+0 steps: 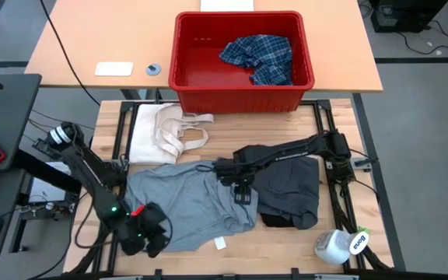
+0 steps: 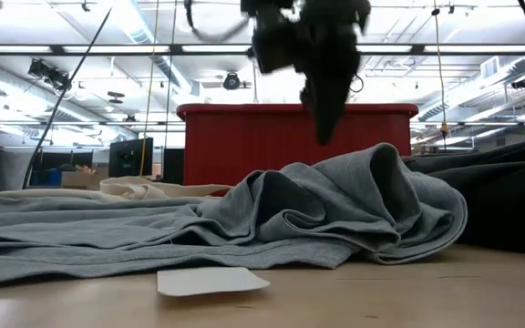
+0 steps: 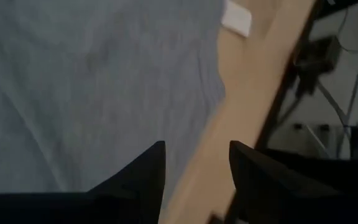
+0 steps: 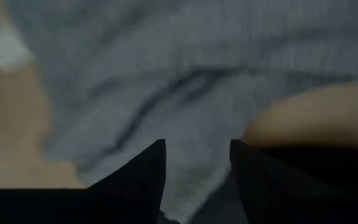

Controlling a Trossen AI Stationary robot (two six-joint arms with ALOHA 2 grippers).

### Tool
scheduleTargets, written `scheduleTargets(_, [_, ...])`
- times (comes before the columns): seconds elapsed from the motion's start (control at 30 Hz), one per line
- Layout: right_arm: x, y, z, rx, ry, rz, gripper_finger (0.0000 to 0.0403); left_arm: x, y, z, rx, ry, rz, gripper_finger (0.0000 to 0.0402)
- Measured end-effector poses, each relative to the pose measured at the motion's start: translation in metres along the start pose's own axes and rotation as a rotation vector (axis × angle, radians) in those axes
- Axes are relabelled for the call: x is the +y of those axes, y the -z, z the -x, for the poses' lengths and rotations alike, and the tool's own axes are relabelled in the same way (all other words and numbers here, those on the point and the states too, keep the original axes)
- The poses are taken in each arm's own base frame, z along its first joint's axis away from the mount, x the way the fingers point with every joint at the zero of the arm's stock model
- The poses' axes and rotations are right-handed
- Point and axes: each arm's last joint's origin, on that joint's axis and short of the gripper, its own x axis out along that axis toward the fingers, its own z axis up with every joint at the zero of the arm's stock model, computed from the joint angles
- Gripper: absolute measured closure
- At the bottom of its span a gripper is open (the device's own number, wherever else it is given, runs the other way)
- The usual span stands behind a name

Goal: Fold Laundry from Bin
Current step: Fold the gray shirt

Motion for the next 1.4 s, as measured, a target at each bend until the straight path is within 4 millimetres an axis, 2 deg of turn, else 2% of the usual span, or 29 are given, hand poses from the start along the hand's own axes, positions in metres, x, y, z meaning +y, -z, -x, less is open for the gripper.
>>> scheduleTargets(0.1, [0.013,-0.004,0.008,-0.107,-0.059,0.043,0.0218,0.002,-0.011,-0.004,-0.013,-0.019,-0.010,0.0221])
scheduleTargets(0.23, [0.038,-0.008,0.004,-0.189,-0.109,0.116,0.0218,0.007,-0.022,-0.007,0.115,-0.053,0.028,0.0221])
scheduleTargets(0.37, [0.052,-0.011,0.004,-0.267,-0.101,0.167,0.0218,0.008,-0.016,-0.001,0.273,-0.044,0.014,0.0221])
scheduleTargets(0.5, [0.051,-0.014,0.005,-0.311,-0.056,0.150,0.0218,0.017,-0.006,0.008,0.415,-0.124,0.018,0.0221])
scheduleTargets(0.63, [0.048,-0.016,0.005,-0.314,-0.050,0.120,0.0218,0.029,0.001,0.016,0.537,-0.277,0.032,0.0221])
scheduleTargets(0.77, [0.047,-0.017,0.006,-0.328,-0.054,0.110,0.0218,0.032,-0.002,0.028,0.588,-0.390,-0.018,0.0221])
scheduleTargets(0.87, [0.047,-0.020,0.006,-0.351,-0.061,0.111,0.0218,0.034,-0.002,0.030,0.614,-0.392,-0.101,0.0221])
scheduleTargets(0.97, [0.047,-0.023,0.008,-0.382,-0.070,0.115,0.0218,0.037,0.000,0.026,0.638,-0.403,-0.187,0.0221])
scheduleTargets(1.2, [0.048,-0.026,0.009,-0.417,-0.084,0.106,0.0218,0.056,0.009,0.006,0.727,-0.564,-0.349,0.0221])
scheduleTargets(1.4, [0.049,-0.026,0.009,-0.407,-0.122,0.114,0.0218,0.060,0.017,-0.017,0.796,-0.570,-0.486,0.0221])
